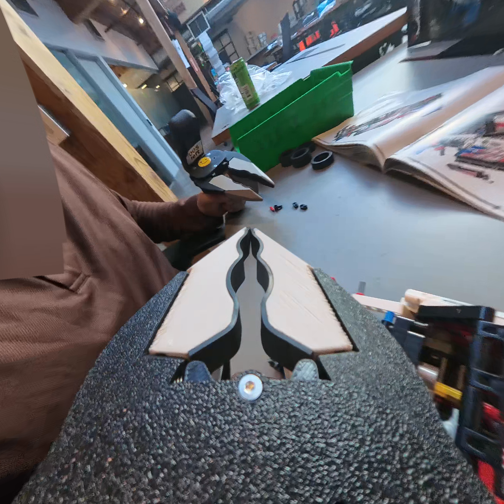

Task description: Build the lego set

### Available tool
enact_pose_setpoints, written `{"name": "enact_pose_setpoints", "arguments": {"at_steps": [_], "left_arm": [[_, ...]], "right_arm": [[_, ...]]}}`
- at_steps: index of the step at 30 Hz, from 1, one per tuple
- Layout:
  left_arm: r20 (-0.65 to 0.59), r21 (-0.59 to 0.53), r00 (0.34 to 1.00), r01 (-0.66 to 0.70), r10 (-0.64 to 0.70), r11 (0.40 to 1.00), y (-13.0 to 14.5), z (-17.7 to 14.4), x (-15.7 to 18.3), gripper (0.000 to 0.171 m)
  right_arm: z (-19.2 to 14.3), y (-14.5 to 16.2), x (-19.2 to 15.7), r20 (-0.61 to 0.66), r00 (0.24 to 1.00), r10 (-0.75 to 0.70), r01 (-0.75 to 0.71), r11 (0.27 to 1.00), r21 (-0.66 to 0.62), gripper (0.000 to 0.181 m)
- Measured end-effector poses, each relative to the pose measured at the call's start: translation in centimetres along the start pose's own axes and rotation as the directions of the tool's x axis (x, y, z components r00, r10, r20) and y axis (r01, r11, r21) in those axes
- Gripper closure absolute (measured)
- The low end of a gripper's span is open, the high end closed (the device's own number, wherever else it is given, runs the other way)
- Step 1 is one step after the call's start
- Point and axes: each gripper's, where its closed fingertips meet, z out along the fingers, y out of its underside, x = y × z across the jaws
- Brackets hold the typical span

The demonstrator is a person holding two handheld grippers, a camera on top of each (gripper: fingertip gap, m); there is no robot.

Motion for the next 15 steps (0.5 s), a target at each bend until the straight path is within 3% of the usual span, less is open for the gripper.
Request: {"name": "enact_pose_setpoints", "arguments": {"at_steps": [2, 6, 10, 15], "left_arm": [[0.004, -0.038, 0.999, 0.038, -0.038, 0.999, 0.4, 0.3, 0.8, 0.150], [-0.131, -0.078, 0.976, 0.162, -0.172, 0.984, -1.4, 0.8, 5.2, 0.146], [-0.355, -0.049, 0.902, 0.246, -0.247, 0.968, -6.1, 1.0, 10.6, 0.146], [-0.429, -0.153, 0.859, 0.235, -0.279, 0.960, -6.4, 1.7, 13.6, 0.146]], "right_arm": [[0.6, 0.3, -0.5, 0.047, 0.995, 0.087, -0.085, 0.995, -0.048, 0.181], [1.9, 1.4, -2.2, 0.095, 0.978, 0.187, -0.162, 0.960, -0.227, 0.181], [3.6, 1.8, -3.8, 0.119, 0.977, 0.178, -0.121, 0.918, -0.378, 0.181], [5.1, 1.6, -6.1, 0.165, 0.980, 0.113, -0.019, 0.875, -0.485, 0.181]]}}
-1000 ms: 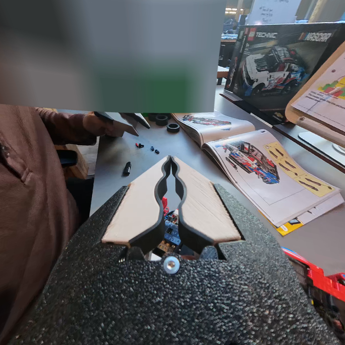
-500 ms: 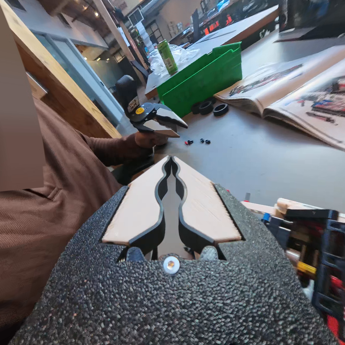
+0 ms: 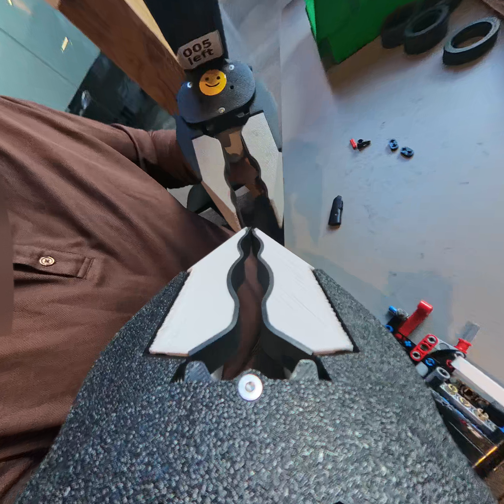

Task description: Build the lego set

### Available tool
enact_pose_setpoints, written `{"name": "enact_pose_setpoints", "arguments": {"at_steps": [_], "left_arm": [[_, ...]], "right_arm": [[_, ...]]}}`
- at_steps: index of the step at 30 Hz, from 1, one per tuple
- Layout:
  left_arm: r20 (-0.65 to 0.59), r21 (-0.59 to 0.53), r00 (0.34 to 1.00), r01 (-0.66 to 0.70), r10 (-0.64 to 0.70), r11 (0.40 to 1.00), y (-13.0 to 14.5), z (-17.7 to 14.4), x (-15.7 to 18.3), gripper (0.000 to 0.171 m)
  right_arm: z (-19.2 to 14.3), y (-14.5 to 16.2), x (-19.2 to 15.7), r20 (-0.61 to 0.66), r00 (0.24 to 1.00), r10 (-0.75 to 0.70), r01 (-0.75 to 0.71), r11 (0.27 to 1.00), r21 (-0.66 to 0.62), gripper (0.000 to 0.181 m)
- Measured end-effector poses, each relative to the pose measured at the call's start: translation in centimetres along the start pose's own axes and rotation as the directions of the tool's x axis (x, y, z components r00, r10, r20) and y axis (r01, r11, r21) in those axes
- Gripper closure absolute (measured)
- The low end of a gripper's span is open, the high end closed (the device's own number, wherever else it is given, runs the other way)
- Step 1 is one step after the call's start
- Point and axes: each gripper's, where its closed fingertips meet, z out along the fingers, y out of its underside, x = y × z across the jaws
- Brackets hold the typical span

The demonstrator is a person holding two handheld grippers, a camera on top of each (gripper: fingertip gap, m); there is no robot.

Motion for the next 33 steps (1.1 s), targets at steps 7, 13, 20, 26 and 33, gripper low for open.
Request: {"name": "enact_pose_setpoints", "arguments": {"at_steps": [7, 13, 20, 26, 33], "left_arm": [[-0.042, 0.001, 0.999, -0.001, 0.001, 1.000, -0.4, 0.4, 1.7, 0.169], [-0.041, 0.074, 0.999, 0.022, -0.019, 0.997, -1.3, 1.0, 1.6, 0.171], [-0.064, 0.292, 0.995, 0.094, -0.078, 0.952, -4.6, 0.3, 0.5, 0.171], [-0.043, 0.205, 0.999, 0.025, -0.016, 0.978, -3.4, 2.2, 1.2, 0.171], [-0.033, 0.472, 0.999, 0.001, 0.017, 0.882, -7.3, -1.1, 1.3, 0.171]], "right_arm": [[0.7, 0.5, -0.7, -0.055, 0.996, -0.070, 0.065, 0.995, -0.079, 0.181], [-0.1, 0.2, 0.0, -0.145, 0.983, -0.111, 0.107, 0.994, -0.031, 0.178], [-2.2, -2.0, -0.9, -0.208, 0.963, -0.170, 0.210, 0.960, 0.187, 0.164], [-7.3, -4.8, -1.2, -0.279, 0.953, -0.117, 0.237, 0.864, 0.444, 0.160], [-5.1, -2.6, -0.9, -0.184, 0.983, -0.017, 0.106, 0.866, 0.488, 0.164]]}}
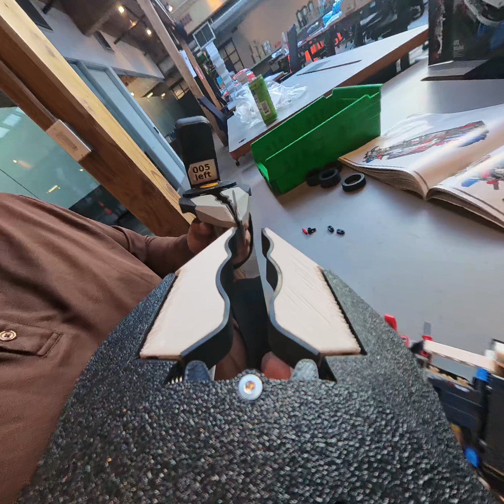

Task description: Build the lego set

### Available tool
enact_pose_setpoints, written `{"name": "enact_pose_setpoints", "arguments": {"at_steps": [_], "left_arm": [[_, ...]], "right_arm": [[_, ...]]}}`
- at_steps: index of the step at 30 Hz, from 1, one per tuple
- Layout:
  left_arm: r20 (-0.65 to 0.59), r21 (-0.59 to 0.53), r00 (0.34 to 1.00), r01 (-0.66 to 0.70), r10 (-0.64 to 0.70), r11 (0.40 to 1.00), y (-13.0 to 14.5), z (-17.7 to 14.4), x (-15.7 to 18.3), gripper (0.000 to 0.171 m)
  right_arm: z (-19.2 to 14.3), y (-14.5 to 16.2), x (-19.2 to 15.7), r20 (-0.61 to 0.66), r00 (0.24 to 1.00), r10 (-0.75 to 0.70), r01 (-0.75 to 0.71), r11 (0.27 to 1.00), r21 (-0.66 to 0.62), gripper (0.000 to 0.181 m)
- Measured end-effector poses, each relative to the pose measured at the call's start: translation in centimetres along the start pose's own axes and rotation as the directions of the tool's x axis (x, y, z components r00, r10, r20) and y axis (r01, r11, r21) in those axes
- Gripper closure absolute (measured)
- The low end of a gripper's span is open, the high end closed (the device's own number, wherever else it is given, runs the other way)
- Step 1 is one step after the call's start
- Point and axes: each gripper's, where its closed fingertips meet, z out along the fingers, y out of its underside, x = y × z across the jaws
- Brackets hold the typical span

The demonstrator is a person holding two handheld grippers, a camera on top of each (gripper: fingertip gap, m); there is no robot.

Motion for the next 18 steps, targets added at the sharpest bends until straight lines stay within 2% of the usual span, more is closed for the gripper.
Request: {"name": "enact_pose_setpoints", "arguments": {"at_steps": [6, 10, 18], "left_arm": [[-0.021, 0.013, 0.999, 0.024, -0.024, 1.000, 0.2, 0.6, 0.8, 0.171], [-0.029, 0.019, 0.999, 0.036, -0.036, 0.999, 0.2, 0.5, 1.1, 0.171], [-0.049, 0.039, 0.995, 0.091, -0.089, 0.995, 0.1, 0.6, 1.1, 0.171]], "right_arm": [[2.2, 0.0, -1.2, 0.054, 0.999, 0.000, -0.002, 0.999, 0.039, 0.169], [2.2, -0.4, -1.8, 0.092, 0.996, 0.003, -0.010, 0.998, 0.068, 0.181], [2.1, -0.5, -2.2, 0.087, 0.996, -0.028, 0.020, 0.996, 0.085, 0.181]]}}
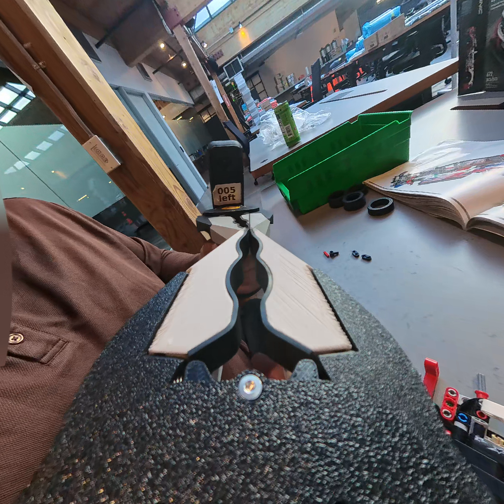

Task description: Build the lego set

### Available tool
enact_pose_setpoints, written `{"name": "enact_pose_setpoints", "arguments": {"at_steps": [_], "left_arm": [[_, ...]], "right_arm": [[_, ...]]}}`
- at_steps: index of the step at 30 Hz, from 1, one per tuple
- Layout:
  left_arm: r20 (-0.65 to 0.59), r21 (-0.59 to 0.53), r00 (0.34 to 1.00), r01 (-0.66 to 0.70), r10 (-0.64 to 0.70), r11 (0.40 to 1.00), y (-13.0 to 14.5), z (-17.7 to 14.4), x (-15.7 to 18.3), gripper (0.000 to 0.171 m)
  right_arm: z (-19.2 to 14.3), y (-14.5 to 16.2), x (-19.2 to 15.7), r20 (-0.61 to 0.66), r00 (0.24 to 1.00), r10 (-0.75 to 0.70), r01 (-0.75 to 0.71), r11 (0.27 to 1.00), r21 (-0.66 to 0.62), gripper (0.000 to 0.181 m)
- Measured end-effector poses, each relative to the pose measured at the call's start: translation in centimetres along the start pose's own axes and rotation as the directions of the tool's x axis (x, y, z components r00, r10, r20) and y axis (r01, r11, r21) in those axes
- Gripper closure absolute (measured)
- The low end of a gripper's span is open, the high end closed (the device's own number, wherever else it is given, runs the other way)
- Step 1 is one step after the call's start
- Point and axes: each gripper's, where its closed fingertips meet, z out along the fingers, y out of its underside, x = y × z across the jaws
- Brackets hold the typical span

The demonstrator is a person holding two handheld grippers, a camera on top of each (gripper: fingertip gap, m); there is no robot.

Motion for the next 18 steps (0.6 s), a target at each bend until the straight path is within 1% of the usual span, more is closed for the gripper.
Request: {"name": "enact_pose_setpoints", "arguments": {"at_steps": [1, 2, 3, 5, 7, 8, 11, 13, 14, 15, 16, 17, 18], "left_arm": [[-0.018, 0.005, 1.000, 0.009, -0.009, 1.000, -0.1, 0.0, 0.2, 0.168], [-0.053, 0.017, 0.998, 0.029, -0.028, 0.999, -0.2, -0.1, 0.6, 0.157], [-0.111, 0.036, 0.992, 0.063, -0.059, 0.997, -0.4, -0.2, 1.3, 0.145], [-0.220, 0.076, 0.966, 0.154, -0.135, 0.985, -1.0, -0.6, 2.1, 0.128], [-0.301, 0.087, 0.933, 0.231, -0.196, 0.969, -1.2, -1.1, 2.5, 0.120], [-0.315, 0.083, 0.924, 0.253, -0.216, 0.964, -1.0, -1.2, 2.4, 0.123], [-0.324, 0.107, 0.905, 0.326, -0.276, 0.939, -1.2, -1.5, 1.8, 0.140], [-0.329, 0.129, 0.886, 0.385, -0.327, 0.914, -1.5, -1.9, 0.8, 0.088], [-0.348, 0.138, 0.877, 0.396, -0.330, 0.908, -1.6, -2.4, 0.6, 0.087], [-0.344, 0.145, 0.883, 0.387, -0.320, 0.911, -1.5, -2.8, 0.3, 0.091], [-0.319, 0.131, 0.904, 0.338, -0.283, 0.932, -1.0, -2.9, 0.2, 0.092], [-0.274, 0.094, 0.931, 0.274, -0.240, 0.957, -0.3, -2.9, 0.0, 0.094], [-0.213, 0.039, 0.955, 0.218, -0.205, 0.975, 0.6, -2.7, -0.3, 0.092]], "right_arm": [[0.0, 0.0, -0.1, 0.004, 1.000, -0.003, 0.003, 1.000, 0.007, 0.181], [-0.1, 0.0, -0.2, 0.015, 1.000, -0.004, 0.004, 1.000, 0.013, 0.181], [-0.1, 0.0, -0.4, 0.030, 1.000, -0.001, 0.001, 1.000, 0.024, 0.181], [-0.3, 0.0, -0.6, 0.055, 0.998, 0.010, -0.012, 0.999, 0.038, 0.181], [-0.4, 0.1, -0.6, 0.061, 0.998, 0.008, -0.010, 0.999, 0.043, 0.181], [-0.4, 0.3, -0.7, 0.068, 0.998, 0.003, -0.006, 0.999, 0.041, 0.181], [-0.3, 0.6, -1.3, 0.095, 0.995, -0.021, 0.017, 0.999, 0.039, 0.181], [-0.6, -0.1, -2.6, 0.167, 0.986, -0.025, 0.012, 0.997, 0.082, 0.181], [-0.9, -0.6, -2.8, 0.175, 0.984, -0.026, 0.007, 0.994, 0.105, 0.181], [-1.1, -0.9, -2.4, 0.152, 0.988, -0.027, 0.011, 0.994, 0.107, 0.181], [-1.3, -0.8, -1.6, 0.106, 0.994, -0.028, 0.019, 0.996, 0.084, 0.181], [-1.4, -0.4, -0.7, 0.057, 0.998, -0.026, 0.023, 0.999, 0.043, 0.181], [-1.4, 0.4, -0.1, 0.026, 1.000, -0.016, 0.017, 1.000, -0.019, 0.181]]}}
